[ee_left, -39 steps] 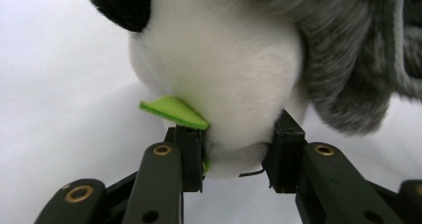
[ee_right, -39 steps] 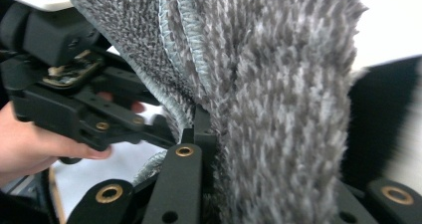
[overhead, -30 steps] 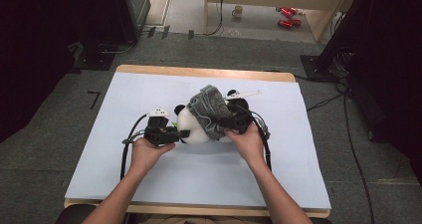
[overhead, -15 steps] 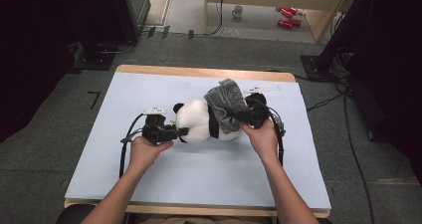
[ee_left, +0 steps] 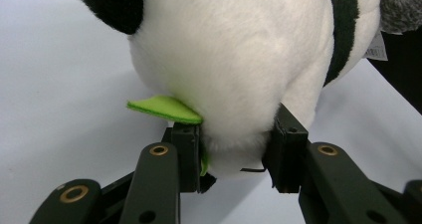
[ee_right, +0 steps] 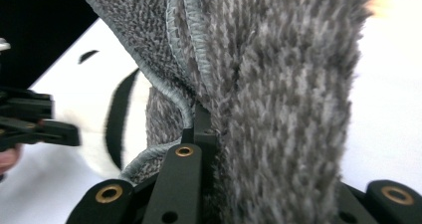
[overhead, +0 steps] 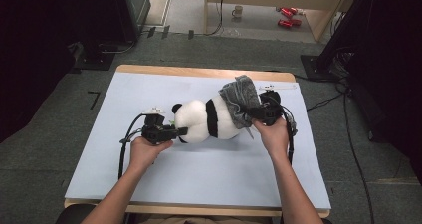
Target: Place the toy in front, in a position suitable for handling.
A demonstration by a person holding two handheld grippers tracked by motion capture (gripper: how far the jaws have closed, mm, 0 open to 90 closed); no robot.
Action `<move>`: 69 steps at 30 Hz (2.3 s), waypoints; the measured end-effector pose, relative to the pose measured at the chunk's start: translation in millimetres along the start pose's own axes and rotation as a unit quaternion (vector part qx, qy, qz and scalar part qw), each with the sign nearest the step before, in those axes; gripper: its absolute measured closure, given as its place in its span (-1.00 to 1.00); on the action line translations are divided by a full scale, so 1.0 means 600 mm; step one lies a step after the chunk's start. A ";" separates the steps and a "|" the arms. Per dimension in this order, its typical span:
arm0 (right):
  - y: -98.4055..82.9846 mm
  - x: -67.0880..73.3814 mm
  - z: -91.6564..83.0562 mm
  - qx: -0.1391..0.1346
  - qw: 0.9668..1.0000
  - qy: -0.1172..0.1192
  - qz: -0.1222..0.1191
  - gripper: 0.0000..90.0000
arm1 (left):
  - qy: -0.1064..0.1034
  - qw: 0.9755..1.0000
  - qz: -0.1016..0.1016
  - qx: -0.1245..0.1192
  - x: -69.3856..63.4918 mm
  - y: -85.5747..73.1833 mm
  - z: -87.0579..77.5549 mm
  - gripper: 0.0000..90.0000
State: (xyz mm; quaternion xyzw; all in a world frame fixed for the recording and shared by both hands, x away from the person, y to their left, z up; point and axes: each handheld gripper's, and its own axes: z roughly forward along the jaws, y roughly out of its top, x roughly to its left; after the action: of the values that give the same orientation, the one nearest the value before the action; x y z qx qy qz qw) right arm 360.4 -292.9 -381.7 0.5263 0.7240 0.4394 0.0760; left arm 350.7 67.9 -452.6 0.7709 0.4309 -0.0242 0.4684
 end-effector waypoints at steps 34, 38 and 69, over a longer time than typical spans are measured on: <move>-0.017 0.191 0.095 0.055 0.988 0.108 -0.097 0.76 | 0.019 0.999 0.031 -0.009 -0.043 -0.002 0.002 0.42; -0.017 0.172 0.094 0.054 0.990 0.077 -0.103 0.75 | 0.016 1.000 0.022 -0.006 -0.034 -0.002 0.002 0.43; -0.002 -0.007 -0.010 0.025 1.000 0.001 0.006 0.76 | -0.009 1.000 -0.022 -0.004 0.005 0.009 0.002 0.43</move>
State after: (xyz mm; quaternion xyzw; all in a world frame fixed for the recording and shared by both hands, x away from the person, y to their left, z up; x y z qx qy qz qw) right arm 357.6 -299.6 -380.4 0.5316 0.7320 0.4220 0.0590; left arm 356.6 67.9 -450.5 0.7594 0.4436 -0.0394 0.4743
